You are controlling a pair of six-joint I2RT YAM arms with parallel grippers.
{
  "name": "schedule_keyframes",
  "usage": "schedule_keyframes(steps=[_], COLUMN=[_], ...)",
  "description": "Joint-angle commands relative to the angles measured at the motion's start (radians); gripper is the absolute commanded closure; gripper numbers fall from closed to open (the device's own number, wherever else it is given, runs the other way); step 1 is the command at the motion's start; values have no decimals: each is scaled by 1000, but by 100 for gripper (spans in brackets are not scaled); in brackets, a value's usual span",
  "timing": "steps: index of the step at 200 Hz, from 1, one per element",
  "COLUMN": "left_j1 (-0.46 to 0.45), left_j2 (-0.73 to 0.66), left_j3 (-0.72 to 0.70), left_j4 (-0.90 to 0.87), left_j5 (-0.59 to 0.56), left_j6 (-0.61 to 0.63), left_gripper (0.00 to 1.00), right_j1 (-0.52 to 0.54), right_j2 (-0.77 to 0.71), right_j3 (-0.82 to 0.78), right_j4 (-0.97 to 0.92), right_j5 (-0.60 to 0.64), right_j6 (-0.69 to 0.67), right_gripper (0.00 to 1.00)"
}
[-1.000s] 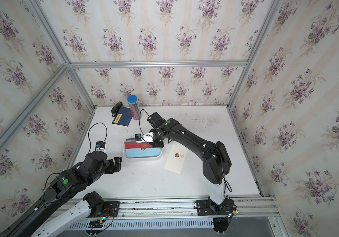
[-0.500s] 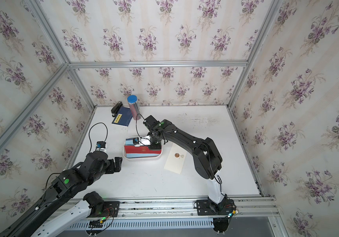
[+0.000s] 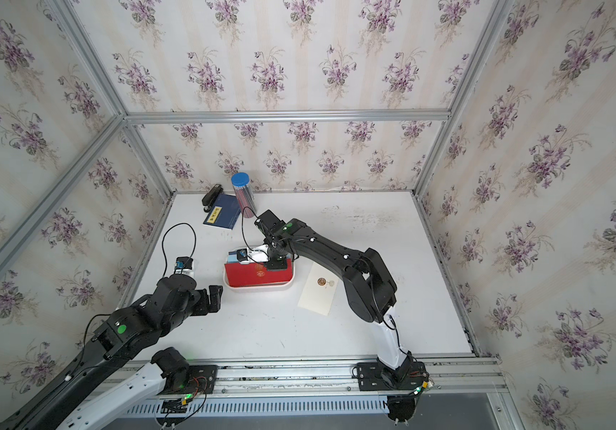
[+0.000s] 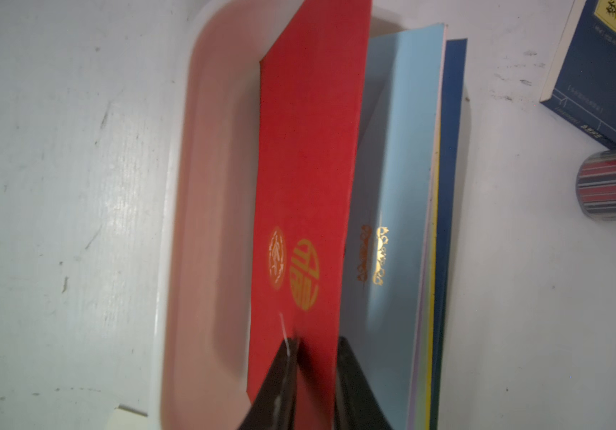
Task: Put the sealed envelopes into the storage box
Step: Place the envelope in the storage box.
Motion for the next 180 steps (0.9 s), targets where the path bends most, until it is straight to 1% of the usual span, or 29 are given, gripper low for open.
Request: schedule_keyframes(steps=[1, 21, 42, 55, 69, 85, 102, 120, 126, 139, 144, 155, 171, 180], left_j1=[1, 1, 0, 0, 0, 0, 0, -4, -11, -46, -66, -108, -167, -200], left_j2=[1, 1, 1, 3, 5, 25, 78, 167, 196, 250, 271, 322, 420, 498], left_j3=[1, 1, -1, 0, 0, 7, 24, 57, 58, 62, 64, 75, 113, 150], left_j4=[17, 16, 18, 25, 46, 75, 89, 93, 112, 160, 180, 222, 269, 286], left_j5=[-11, -12, -7, 7, 69, 166, 273, 367, 387, 401, 396, 382, 375, 365], left_j6=[9, 9, 10, 16, 41, 86, 119, 143, 141, 135, 130, 123, 119, 122], left_gripper=[0, 0, 0, 0, 0, 1, 4, 12, 16, 25, 26, 30, 34, 35], right_j1=[0, -6, -25, -44, -75, -113, -167, -227, -248, -289, -338, -377, -408, -412], right_j2=[3, -20, -70, -121, -199, -306, -434, -592, -650, -770, -817, -912, -1026, -1076], right_j3=[4, 7, -18, -68, -155, -280, -441, -660, -743, -911, -976, -1095, -1232, -1289], right_j4=[93, 169, 266, 339, 435, 536, 608, 703, 737, 786, 800, 812, 817, 813], right_j5=[56, 50, 46, 60, 82, 105, 82, 77, 88, 123, 129, 152, 169, 190], right_j6=[71, 146, 260, 355, 493, 693, 900, 1086, 1146, 1273, 1317, 1389, 1413, 1429], right_gripper=[76, 74, 70, 68, 66, 64, 63, 61, 60, 58, 58, 58, 57, 56])
